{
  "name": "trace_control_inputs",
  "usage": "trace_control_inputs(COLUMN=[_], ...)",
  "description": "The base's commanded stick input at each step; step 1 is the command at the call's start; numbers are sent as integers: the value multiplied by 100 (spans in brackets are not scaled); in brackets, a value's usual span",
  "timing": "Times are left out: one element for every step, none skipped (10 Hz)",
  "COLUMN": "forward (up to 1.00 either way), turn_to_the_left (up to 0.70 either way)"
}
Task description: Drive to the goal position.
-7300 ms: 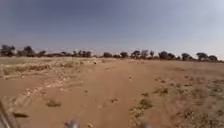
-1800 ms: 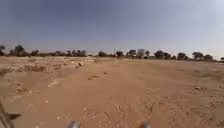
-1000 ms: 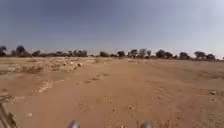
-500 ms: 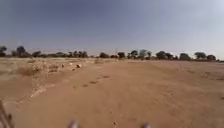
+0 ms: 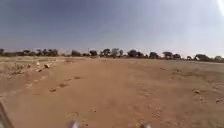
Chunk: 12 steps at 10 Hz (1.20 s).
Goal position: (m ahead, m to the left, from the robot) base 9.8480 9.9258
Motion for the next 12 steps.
trace_control_inputs(forward=[50, 50, 50, 50, 50, 50, 50, 50, 50, 50, 50, 50], turn_to_the_left=[0, 0, 0, 0, 0, 0, 0, 0, 0, 0, 0, 0])
